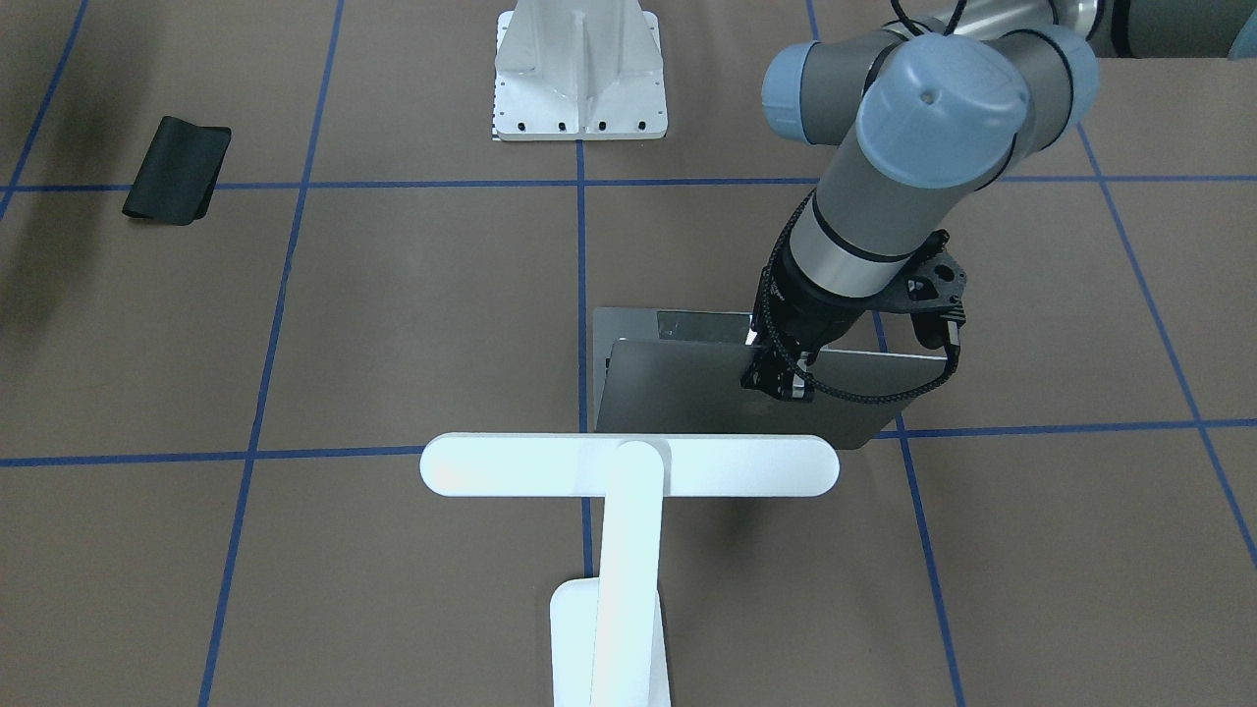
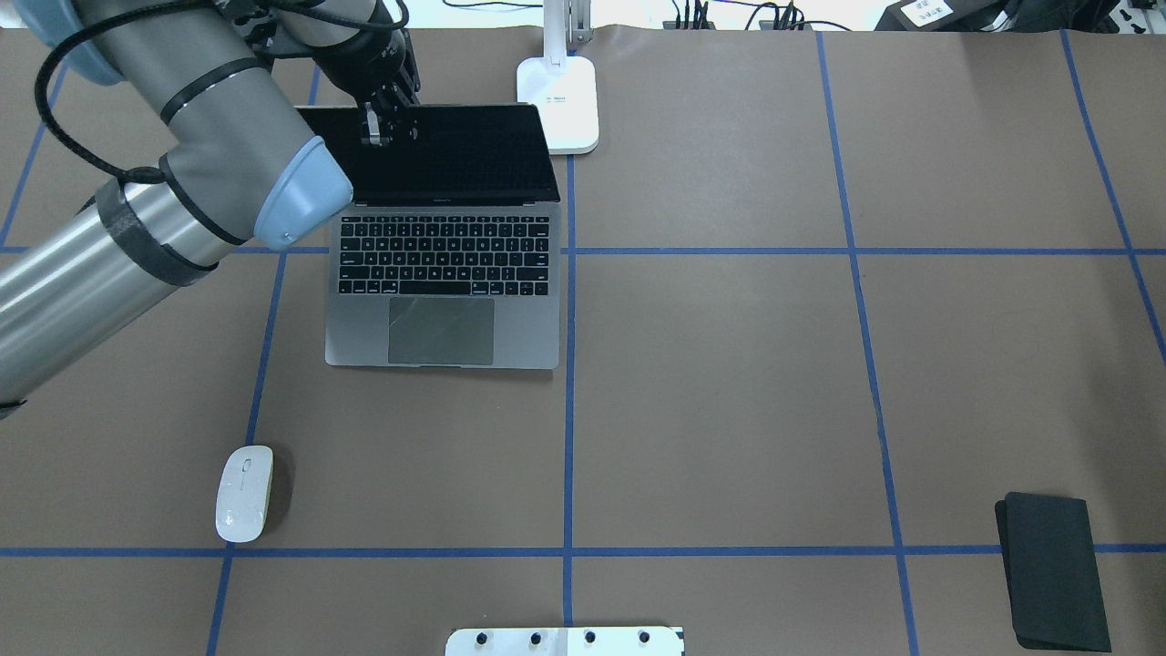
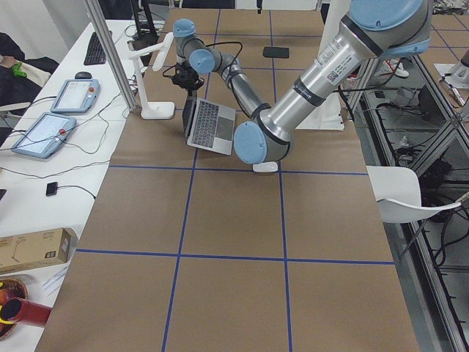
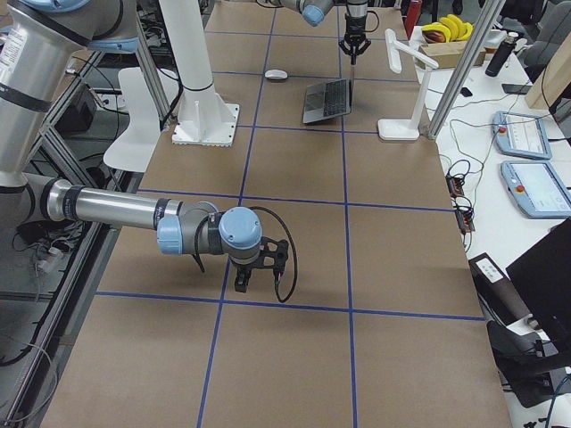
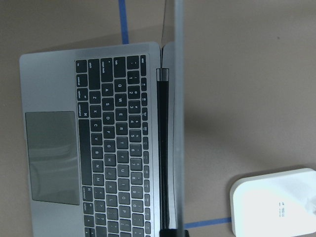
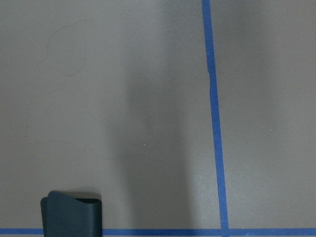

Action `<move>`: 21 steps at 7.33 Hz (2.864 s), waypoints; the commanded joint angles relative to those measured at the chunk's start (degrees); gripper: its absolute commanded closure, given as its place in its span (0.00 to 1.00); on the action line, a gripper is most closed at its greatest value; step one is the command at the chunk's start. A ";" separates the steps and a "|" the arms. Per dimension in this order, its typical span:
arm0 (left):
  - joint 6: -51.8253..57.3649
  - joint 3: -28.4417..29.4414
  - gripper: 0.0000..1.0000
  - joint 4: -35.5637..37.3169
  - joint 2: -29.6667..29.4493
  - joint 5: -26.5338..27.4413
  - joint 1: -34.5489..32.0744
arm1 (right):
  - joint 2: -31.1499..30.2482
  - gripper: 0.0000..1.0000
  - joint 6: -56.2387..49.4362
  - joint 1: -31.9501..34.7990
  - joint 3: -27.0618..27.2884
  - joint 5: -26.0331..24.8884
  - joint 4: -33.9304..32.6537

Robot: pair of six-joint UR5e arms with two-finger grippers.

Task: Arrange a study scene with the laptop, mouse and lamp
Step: 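Carry the laptop with the left gripper toward the white lamp, then lower the laptop in front of the lamp and open the left gripper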

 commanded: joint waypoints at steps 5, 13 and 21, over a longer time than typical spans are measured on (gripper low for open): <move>-7.58 8.83 1.00 -6.33 -4.27 5.40 3.50 | -0.12 0.00 0.00 0.34 0.10 0.09 0.00; -5.31 16.48 1.00 -14.15 -7.70 8.22 4.28 | -0.56 0.00 0.00 0.34 0.10 0.09 0.09; -1.18 16.48 0.21 -13.62 -8.31 9.72 3.94 | -0.47 0.00 0.00 0.25 -0.08 0.09 -0.09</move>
